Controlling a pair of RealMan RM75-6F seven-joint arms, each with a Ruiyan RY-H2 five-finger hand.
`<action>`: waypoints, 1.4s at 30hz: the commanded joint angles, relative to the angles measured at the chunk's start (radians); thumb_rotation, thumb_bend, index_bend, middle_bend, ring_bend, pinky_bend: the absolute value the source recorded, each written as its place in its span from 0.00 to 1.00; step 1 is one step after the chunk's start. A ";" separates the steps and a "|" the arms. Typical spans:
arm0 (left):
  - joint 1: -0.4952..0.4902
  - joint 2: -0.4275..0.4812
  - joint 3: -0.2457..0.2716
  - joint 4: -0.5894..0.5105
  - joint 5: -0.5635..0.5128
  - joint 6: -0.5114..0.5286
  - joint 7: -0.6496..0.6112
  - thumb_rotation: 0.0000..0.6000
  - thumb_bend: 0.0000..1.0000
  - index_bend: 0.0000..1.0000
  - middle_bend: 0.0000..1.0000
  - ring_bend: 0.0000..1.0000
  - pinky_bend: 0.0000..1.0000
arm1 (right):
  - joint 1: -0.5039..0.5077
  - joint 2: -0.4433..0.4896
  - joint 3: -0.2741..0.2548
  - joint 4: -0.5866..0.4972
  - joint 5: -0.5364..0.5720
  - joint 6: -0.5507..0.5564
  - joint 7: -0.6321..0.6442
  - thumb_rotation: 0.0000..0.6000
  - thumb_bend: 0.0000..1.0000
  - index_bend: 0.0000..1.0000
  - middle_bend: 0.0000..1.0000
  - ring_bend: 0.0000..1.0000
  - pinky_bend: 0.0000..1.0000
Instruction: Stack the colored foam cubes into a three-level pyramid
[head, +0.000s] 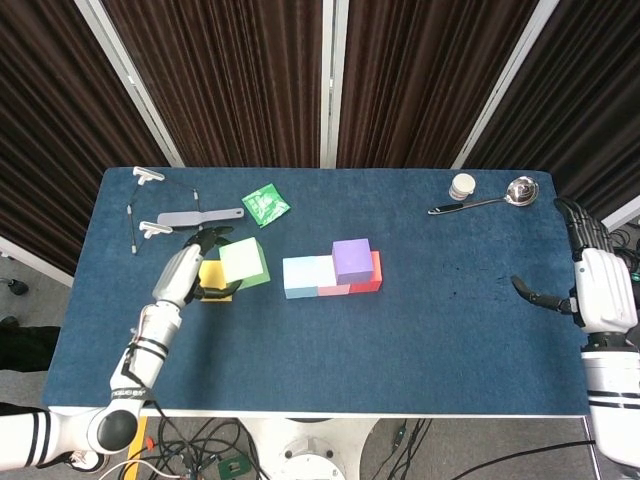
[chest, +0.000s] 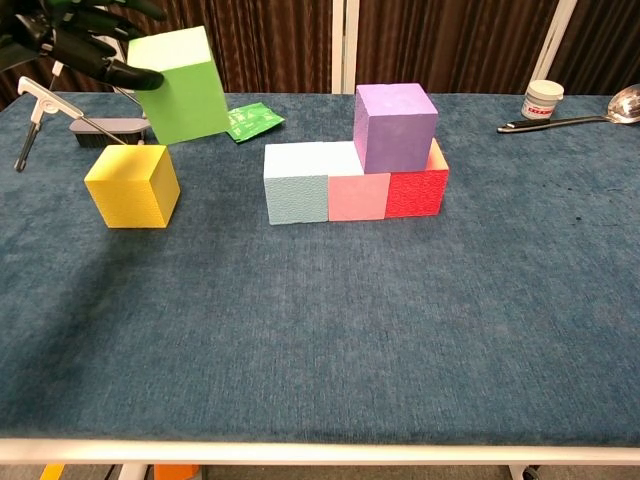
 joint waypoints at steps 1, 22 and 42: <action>-0.005 -0.006 -0.004 -0.004 -0.015 -0.003 0.016 1.00 0.31 0.16 0.33 0.03 0.00 | 0.001 0.000 0.004 -0.004 0.007 0.003 -0.002 1.00 0.10 0.00 0.02 0.00 0.00; -0.150 -0.116 -0.081 0.049 -0.260 -0.042 0.145 1.00 0.31 0.16 0.34 0.03 0.00 | 0.010 -0.002 0.005 -0.036 0.033 0.013 -0.052 1.00 0.10 0.00 0.02 0.00 0.00; -0.202 -0.148 -0.109 0.100 -0.316 -0.098 0.136 1.00 0.31 0.16 0.34 0.03 0.00 | 0.007 -0.004 -0.005 -0.040 0.037 0.006 -0.056 1.00 0.10 0.00 0.02 0.00 0.00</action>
